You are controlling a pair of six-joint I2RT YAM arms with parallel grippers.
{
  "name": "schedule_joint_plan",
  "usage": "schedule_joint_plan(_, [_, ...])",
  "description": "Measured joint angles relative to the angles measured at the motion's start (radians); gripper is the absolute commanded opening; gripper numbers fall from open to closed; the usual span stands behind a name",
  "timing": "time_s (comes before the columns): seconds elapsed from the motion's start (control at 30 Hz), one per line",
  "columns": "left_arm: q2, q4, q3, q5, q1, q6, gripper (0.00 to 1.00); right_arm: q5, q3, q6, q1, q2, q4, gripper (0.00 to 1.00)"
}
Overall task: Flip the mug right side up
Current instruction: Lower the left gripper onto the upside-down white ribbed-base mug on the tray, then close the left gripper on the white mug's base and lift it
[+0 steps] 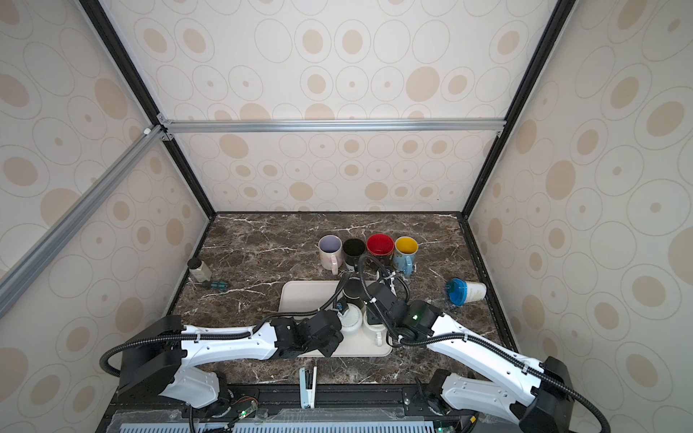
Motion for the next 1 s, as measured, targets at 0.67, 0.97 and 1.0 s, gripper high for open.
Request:
schedule_joint_plan(0.67, [-0.168,-0.081,-0.018,-0.043,0.000,0.006,0.00,-0.050,0.004,-0.003,0.000,0.010,0.011,0.29])
schedule_joint_plan(0.97, [-0.361,-0.179,-0.018,-0.074,0.042,0.026,0.00,-0.066,-0.019,0.007,0.000,-0.084,0.080,0.30])
schedule_joint_plan(1.0, [-0.388,-0.183,-0.018,-0.071,0.058,0.027,0.00,-0.071,-0.032,0.008,0.000,-0.106,0.102,0.30])
